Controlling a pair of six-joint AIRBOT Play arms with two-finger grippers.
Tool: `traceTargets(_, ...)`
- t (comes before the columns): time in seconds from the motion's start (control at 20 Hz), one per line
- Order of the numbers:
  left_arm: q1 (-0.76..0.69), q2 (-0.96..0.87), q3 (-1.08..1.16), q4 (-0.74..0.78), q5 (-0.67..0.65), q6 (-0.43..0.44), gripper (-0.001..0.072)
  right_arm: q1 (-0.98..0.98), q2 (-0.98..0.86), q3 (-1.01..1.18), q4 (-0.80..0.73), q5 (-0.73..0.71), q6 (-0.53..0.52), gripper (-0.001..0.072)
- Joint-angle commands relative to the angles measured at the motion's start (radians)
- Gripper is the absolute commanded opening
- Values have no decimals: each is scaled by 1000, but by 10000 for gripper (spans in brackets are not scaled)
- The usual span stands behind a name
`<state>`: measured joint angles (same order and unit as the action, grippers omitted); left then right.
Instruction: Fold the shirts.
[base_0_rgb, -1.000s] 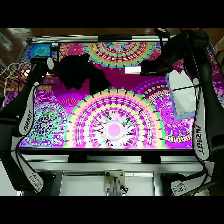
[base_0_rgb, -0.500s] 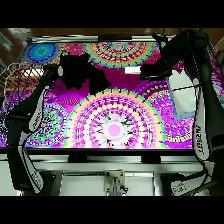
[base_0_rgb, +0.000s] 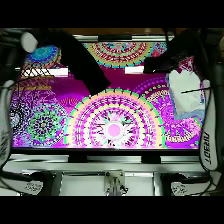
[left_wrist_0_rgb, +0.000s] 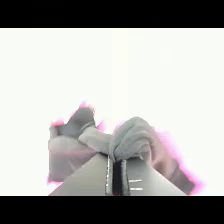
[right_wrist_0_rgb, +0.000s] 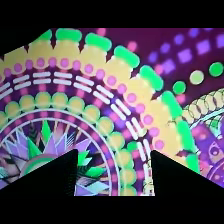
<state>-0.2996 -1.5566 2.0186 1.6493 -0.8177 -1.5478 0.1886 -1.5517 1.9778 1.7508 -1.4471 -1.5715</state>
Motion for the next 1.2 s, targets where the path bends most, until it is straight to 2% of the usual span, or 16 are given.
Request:
traceTargets(0.0, -134, 277, -1, 0, -15, 2, 33, -1, 171, 1, -185, 103, 11, 555)
traceTargets(0.15, -241, 370, -3, -1, -192, -39, 33, -1, 347, 1, -296, 105, 50, 555)
traceTargets(0.3, -320, 362, -93, 0, -400, -93, 33, -1, 463, 1, -288, 61, 76, 554)
traceTargets(0.4, -368, 360, -254, -1, -387, -142, 33, 0, 492, 1, -261, -30, 93, 554)
traceTargets(0.55, -449, 360, -555, -9, -246, -290, 33, 0, 482, -37, -231, -186, 93, 555)
traceTargets(0.6, -468, 360, -636, -35, -200, -320, 56, 0, 480, -80, -230, -204, 93, 555)
traceTargets(0.65, -474, 360, -682, -66, -188, -324, 259, 0, 480, -136, -231, -208, 92, 555)
traceTargets(0.7, -471, 360, -696, -74, -214, -324, 545, 0, 480, -197, -231, -206, 87, 555)
traceTargets(0.75, -455, 362, -687, -55, -266, -324, 631, 0, 480, -273, -231, -201, 76, 556)
traceTargets(0.8, -423, 368, -666, -6, -354, -323, 631, -1, 480, -355, -231, -202, 57, 583)
traceTargets(0.85, -382, 377, -649, 46, -443, -306, 637, -1, 480, -457, -233, -199, 40, 674)
traceTargets(0.95, -254, 408, -657, 51, -583, -244, 645, -1, 480, -662, -202, -182, -1, 674)
traceTargets(1.05, -118, 455, -739, -67, -618, -206, 658, -1, 480, -837, -132, -140, -12, 674)
traceTargets(1.15, -19, 510, -906, -220, -563, -189, 670, -1, 480, -959, -36, -78, -19, 674)
